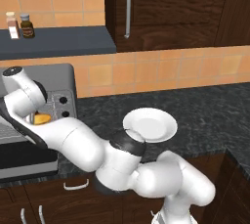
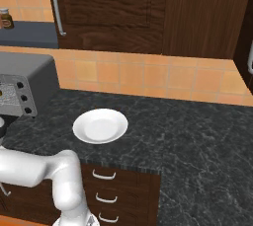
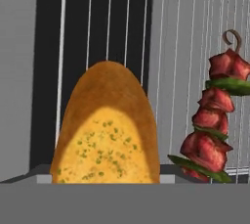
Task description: Pick up the kebab skewer and baguette bread, and place them inside the toaster oven. Close the toaster oven door and start by setting the timer.
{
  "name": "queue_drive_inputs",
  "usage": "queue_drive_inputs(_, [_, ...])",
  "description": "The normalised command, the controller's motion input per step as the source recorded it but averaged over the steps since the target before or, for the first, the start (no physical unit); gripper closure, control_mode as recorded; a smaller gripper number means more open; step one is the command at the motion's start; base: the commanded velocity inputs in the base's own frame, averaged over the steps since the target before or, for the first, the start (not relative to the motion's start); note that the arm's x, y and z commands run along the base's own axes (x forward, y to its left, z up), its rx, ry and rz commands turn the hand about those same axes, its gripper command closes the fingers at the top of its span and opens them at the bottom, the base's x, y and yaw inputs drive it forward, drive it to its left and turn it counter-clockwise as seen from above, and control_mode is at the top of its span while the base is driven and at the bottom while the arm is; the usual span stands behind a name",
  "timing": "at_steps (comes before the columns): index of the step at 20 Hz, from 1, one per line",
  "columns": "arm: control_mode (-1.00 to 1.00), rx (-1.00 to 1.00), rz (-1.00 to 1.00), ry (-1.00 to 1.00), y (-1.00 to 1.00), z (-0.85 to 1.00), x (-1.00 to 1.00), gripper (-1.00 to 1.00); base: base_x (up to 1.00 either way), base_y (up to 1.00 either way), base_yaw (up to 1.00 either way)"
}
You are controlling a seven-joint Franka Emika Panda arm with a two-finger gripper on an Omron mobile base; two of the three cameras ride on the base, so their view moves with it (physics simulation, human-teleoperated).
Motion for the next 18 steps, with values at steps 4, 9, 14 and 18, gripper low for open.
queue_drive_inputs(4, [-1.0, 0.0, -0.01, 0.03, 0.0, -0.06, 0.0, 1.0, 0.0, 0.0, 0.0])
queue_drive_inputs(9, [-1.0, 0.01, -0.04, 0.01, -0.14, -0.12, 0.1, 1.0, 0.0, 0.0, 0.0])
queue_drive_inputs(14, [-1.0, 0.0, -0.01, 0.0, -0.05, -0.13, 0.3, 1.0, 0.0, 0.0, 0.0])
queue_drive_inputs(18, [-1.0, 0.03, 0.0, 0.0, 0.0, -0.12, 0.32, 1.0, 0.0, 0.0, 0.0])
